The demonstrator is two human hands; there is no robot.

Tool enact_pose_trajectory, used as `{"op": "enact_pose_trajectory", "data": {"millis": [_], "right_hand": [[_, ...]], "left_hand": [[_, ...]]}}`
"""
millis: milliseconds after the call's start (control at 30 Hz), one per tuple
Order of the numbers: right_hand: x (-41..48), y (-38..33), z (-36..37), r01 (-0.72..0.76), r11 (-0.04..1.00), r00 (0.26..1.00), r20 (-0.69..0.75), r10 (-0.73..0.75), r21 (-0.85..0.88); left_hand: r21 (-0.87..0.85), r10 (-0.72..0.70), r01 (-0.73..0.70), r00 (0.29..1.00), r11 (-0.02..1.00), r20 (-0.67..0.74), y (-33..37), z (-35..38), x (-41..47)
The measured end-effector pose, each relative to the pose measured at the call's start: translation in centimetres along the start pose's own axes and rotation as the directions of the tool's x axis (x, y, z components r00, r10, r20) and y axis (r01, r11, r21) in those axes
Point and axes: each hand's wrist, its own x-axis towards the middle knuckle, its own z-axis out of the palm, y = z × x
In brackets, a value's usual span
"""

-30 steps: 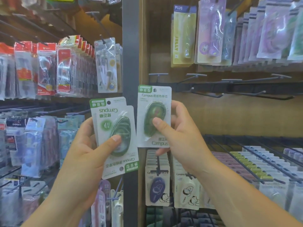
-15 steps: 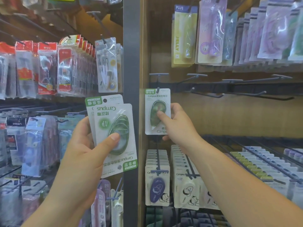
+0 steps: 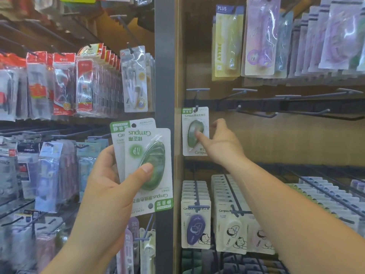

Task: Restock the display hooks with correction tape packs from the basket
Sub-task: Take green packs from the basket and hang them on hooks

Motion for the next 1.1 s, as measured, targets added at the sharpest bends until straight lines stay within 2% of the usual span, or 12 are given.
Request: {"op": "enact_pose_trajectory", "data": {"millis": [67,100,167,267,367,433,500,700,867,1000,1100], "right_hand": [[-1.6,0.4,-0.5,0.136,0.989,0.986,-0.100,-0.130,0.055],[-2.8,0.4,-0.6,0.218,0.968,0.973,-0.106,-0.205,0.128],[-5.4,-0.1,-0.9,0.287,0.889,0.953,-0.011,-0.303,0.357],[-9.2,-1.2,-1.5,0.223,0.740,0.894,0.170,-0.415,0.635],[-11.2,-1.6,-1.9,0.196,0.651,0.853,0.200,-0.482,0.733],[-11.5,-1.7,-2.1,0.144,0.592,0.856,0.200,-0.476,0.793],[-11.2,-1.7,-2.7,0.096,0.554,0.868,0.203,-0.453,0.827],[-10.0,-1.7,-4.1,0.091,0.559,0.909,0.161,-0.386,0.824],[-9.8,-1.9,-3.8,0.107,0.358,0.967,-0.013,-0.255,0.928],[-9.7,-0.8,-4.2,0.163,0.422,0.964,-0.053,-0.259,0.892],[-9.8,0.7,-5.0,0.118,0.521,0.940,0.074,-0.333,0.845]], "left_hand": [[0.015,0.007,-0.007,1.000,1.000,-0.005,0.0,0.0,0.1],[0.022,0.012,-0.012,1.000,1.000,-0.007,0.0,0.1,0.1],[0.024,0.021,-0.021,1.000,1.000,-0.015,0.0,0.4,0.2],[0.024,0.041,-0.041,0.999,0.999,-0.017,0.0,1.1,0.1],[0.025,0.056,-0.056,0.998,0.998,0.004,-0.1,1.6,0.0],[0.036,0.034,-0.036,0.998,0.999,0.046,-0.1,1.8,0.0],[0.048,-0.007,0.002,0.995,0.999,0.104,-0.1,1.9,0.1],[0.022,-0.053,0.050,0.978,0.999,0.203,-0.6,2.4,-0.4],[0.072,-0.015,0.002,0.983,0.997,0.183,-1.3,2.6,-0.9],[0.051,0.023,-0.030,0.992,0.998,0.121,-1.3,2.3,-0.5],[0.023,0.047,-0.049,0.997,0.999,0.068,-1.0,1.9,0.0]]}}
